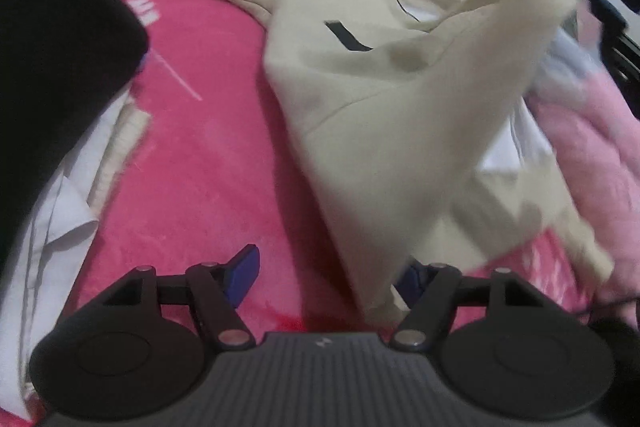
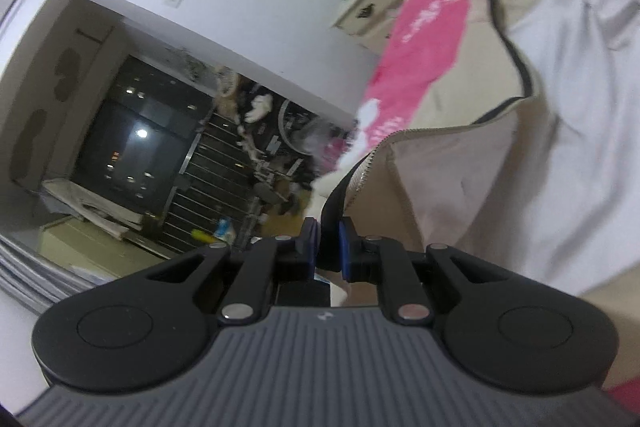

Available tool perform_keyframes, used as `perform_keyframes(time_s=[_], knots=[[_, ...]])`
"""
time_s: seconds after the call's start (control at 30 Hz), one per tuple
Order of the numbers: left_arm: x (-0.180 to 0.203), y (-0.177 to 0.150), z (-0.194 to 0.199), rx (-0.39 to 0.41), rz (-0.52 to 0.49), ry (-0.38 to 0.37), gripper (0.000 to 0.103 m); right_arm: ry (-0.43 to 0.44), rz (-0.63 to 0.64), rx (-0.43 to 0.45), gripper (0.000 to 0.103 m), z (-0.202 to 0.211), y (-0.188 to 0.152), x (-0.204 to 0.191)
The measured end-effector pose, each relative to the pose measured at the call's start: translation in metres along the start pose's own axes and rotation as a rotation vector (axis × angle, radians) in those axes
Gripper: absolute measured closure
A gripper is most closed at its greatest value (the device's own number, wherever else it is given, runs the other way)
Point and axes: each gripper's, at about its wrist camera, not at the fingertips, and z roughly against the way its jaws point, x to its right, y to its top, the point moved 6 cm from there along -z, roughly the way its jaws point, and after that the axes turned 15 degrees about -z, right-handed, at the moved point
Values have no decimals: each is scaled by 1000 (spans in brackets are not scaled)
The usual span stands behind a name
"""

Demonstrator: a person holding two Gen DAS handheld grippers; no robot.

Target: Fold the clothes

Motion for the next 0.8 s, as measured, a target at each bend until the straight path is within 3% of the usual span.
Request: perform_keyframes(time_s=[0.03, 0.07, 0.1, 0.13, 0.17, 0.3, 0.4, 0.5, 0.63, 0.8], knots=[[1, 2, -2, 13, 15, -3, 37, 14, 1, 2, 93, -1, 3, -5], [-1, 3, -3, 25, 27, -10, 47, 25, 4, 5, 93, -3, 6, -10], [-3, 4, -3, 36, 38, -16, 74, 34, 8, 6, 93, -4, 8, -14], [-3, 5, -2, 46, 42, -9, 90, 38, 13, 7, 93, -5, 11, -17], [-6, 7, 2, 52, 35, 23, 99, 36, 20, 8, 93, -5, 14, -20], [-10, 32, 51, 165, -53, 232, 100, 0, 45, 22, 93, 5, 18, -20], [-9, 34, 73, 170, -200, 372, 96, -14, 50, 22, 93, 20, 15, -11], [-4, 15, 61, 95, -289, 433, 95, -81, 45, 3, 93, 29, -3, 16], [-3, -12, 33, 35, -286, 434, 94, -252, 2, -12, 93, 34, -31, 75], [0, -20, 31, 27, -331, 422, 90, -396, -16, -34, 93, 43, -47, 118]])
